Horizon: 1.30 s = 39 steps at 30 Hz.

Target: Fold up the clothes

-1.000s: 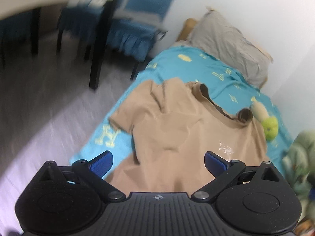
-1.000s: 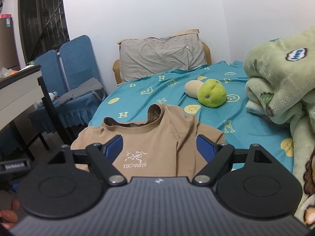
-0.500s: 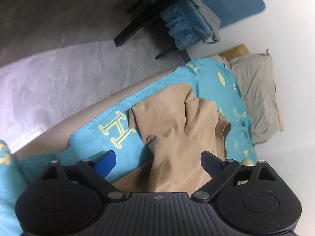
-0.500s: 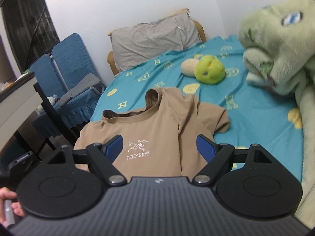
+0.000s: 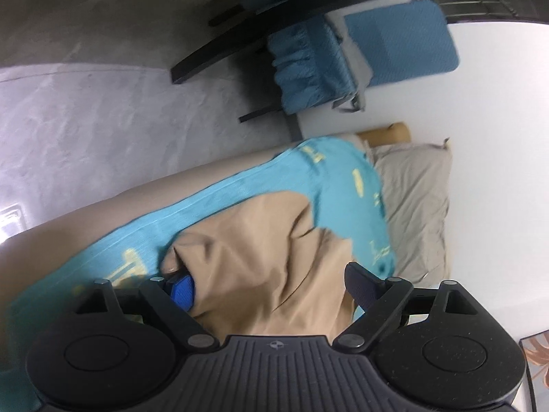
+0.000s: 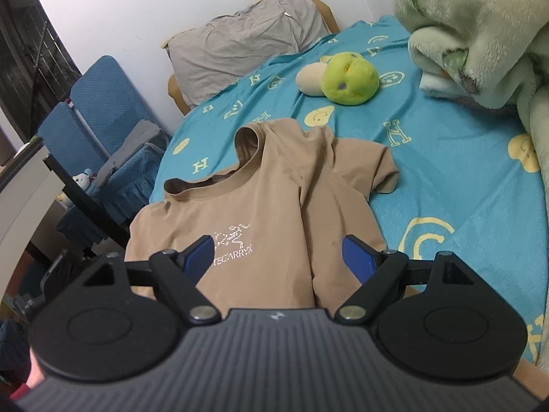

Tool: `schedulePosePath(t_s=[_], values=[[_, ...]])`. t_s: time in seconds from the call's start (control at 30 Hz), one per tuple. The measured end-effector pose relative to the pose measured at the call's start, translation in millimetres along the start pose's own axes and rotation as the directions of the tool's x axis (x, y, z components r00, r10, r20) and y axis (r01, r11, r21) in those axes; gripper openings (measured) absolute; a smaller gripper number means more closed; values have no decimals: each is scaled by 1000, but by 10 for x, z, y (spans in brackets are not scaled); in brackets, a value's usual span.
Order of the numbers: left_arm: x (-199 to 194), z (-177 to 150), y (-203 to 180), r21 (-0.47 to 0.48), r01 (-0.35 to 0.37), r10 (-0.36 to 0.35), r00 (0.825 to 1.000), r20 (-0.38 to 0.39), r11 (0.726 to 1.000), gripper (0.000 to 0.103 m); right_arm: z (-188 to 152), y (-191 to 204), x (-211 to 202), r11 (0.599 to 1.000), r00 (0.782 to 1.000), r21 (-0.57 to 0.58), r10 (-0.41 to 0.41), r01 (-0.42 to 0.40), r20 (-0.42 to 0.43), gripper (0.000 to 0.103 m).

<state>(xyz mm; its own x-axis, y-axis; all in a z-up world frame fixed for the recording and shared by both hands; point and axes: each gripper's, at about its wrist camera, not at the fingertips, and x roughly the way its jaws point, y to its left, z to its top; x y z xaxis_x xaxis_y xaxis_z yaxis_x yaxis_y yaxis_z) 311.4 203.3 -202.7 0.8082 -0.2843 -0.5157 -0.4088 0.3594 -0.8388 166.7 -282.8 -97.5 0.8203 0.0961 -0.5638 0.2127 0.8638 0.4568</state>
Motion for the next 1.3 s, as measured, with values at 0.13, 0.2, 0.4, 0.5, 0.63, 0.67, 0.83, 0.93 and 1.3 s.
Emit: schedulePosePath(t_s=[0.13, 0.2, 0.4, 0.5, 0.63, 0.67, 0.83, 0.93, 1.3], values=[[154, 36, -95, 71, -37, 35, 999, 37, 997, 71, -26, 18, 92, 1000, 1000, -21, -7, 7, -24, 83], [214, 89, -87, 75, -44, 41, 998, 39, 996, 51, -42, 26, 125, 999, 999, -34, -11, 10, -32, 83], [231, 187, -130, 178, -96, 88, 995, 53, 979, 10, -40, 17, 161, 999, 999, -34, -22, 21, -34, 83], [209, 3, -459, 443, -164, 122, 985, 123, 882, 9, -41, 5, 165, 999, 999, -26, -25, 24, -37, 83], [184, -564, -944, 788, -141, 30, 988, 154, 599, 9, -32, -8, 155, 1000, 999, -16, -20, 20, -37, 83], [178, -757, -1045, 857, -90, -8, 994, 109, 507, 9, -29, -11, 156, 1000, 999, -14, -21, 20, -37, 83], [241, -1592, -1218, 979, 129, 0, 991, -131, 157, 9, -22, -36, 172, 1000, 999, 2, -20, 20, -42, 83], [277, -1814, -1135, 985, 158, 57, 985, -163, 75, 19, -6, -56, 166, 1000, 999, 12, -22, 22, -40, 83], [269, -1105, -902, 817, 129, 5, 987, -160, 562, 67, -21, -94, 184, 999, 998, 54, 4, 0, -70, 83]])
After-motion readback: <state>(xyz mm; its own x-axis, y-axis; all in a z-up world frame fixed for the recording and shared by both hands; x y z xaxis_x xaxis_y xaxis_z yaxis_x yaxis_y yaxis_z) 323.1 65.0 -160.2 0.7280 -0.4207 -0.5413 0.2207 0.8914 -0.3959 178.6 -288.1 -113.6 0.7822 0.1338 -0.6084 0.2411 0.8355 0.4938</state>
